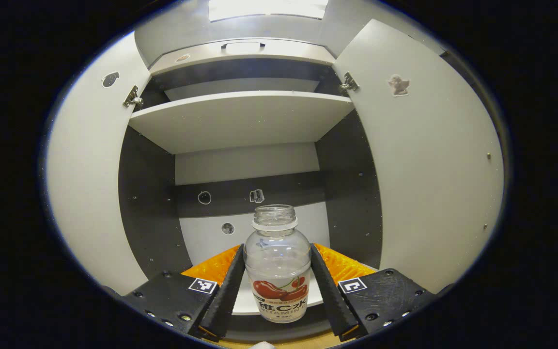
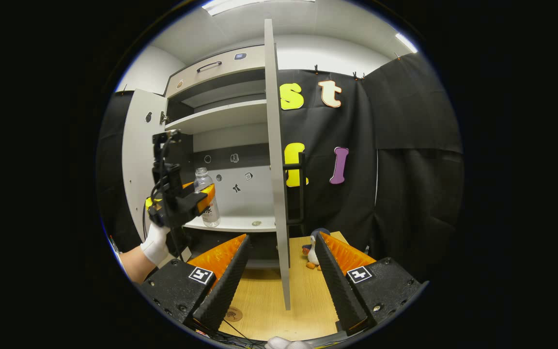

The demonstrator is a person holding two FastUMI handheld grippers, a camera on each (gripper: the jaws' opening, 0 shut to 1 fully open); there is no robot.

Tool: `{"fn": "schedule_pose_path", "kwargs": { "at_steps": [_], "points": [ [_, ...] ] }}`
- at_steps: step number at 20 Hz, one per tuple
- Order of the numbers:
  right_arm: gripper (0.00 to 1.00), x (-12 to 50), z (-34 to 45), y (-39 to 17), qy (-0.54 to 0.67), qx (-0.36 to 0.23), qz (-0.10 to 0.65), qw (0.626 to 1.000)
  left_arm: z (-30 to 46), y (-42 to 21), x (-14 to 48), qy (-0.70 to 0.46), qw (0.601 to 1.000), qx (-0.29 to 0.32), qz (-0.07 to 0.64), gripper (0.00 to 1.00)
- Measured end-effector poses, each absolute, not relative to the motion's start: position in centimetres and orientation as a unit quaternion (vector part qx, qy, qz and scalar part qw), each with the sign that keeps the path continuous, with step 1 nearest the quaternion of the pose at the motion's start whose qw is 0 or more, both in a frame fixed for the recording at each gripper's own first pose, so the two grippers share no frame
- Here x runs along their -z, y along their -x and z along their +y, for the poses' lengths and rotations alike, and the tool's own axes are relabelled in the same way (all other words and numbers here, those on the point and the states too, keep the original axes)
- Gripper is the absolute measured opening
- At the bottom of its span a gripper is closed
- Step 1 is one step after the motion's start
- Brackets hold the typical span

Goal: Grasp the bottle in the cabinet with the left hand and place it on the coaster, then close the right door with the right hand and the left door with the left hand.

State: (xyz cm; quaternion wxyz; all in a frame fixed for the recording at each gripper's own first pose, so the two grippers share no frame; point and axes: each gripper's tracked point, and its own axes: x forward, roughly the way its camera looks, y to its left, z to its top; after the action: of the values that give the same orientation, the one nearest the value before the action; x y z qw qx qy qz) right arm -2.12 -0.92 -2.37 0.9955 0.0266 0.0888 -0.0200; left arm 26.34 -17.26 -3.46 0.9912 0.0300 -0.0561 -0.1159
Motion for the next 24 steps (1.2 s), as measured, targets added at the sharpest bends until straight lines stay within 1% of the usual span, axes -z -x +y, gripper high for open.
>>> {"fn": "schedule_pose_path", "kwargs": {
  "at_steps": [2,5,8,9,10,16,18,21,24],
  "points": [
    [0.83,2.6,-1.0,2.4,-0.025,0.021,0.097,0.995,-17.9,-23.8,5.2,-0.018,0.99,0.129,-0.049,0.76],
    [0.83,2.7,-1.0,2.5,-0.028,0.023,0.103,0.994,-18.2,-20.6,9.0,0.007,0.991,0.134,-0.031,0.76],
    [0.83,3.3,-1.0,3.2,-0.024,0.021,0.12,0.992,-18.9,-17.8,14.8,-0.005,0.988,0.153,-0.008,0.76],
    [0.83,3.2,-1.0,3.4,-0.022,0.021,0.122,0.992,-19.1,-16.9,16.6,-0.005,0.987,0.163,0.003,0.79],
    [0.82,3.3,-1.2,3.2,-0.019,0.022,0.122,0.992,-19.2,-16.0,18.4,-0.005,0.985,0.17,0.01,0.76],
    [0.83,4.2,-1.3,4.1,-0.005,0.012,0.152,0.988,-18.9,-12.1,27.4,0.027,0.983,0.164,0.075,0.76],
    [0.83,4.4,-1.3,4.6,0.0,0.006,0.161,0.987,-18.9,-11.3,29.2,0.024,0.983,0.161,0.083,0.76],
    [0.83,4.5,-1.3,4.3,0.005,-0.001,0.159,0.987,-19.6,-10.5,30.4,0.012,0.982,0.174,0.067,0.77],
    [0.83,4.6,-1.4,4.7,0.012,-0.008,0.168,0.986,-20.2,-10.2,32.6,0.009,0.981,0.18,0.07,0.76]
  ]
}}
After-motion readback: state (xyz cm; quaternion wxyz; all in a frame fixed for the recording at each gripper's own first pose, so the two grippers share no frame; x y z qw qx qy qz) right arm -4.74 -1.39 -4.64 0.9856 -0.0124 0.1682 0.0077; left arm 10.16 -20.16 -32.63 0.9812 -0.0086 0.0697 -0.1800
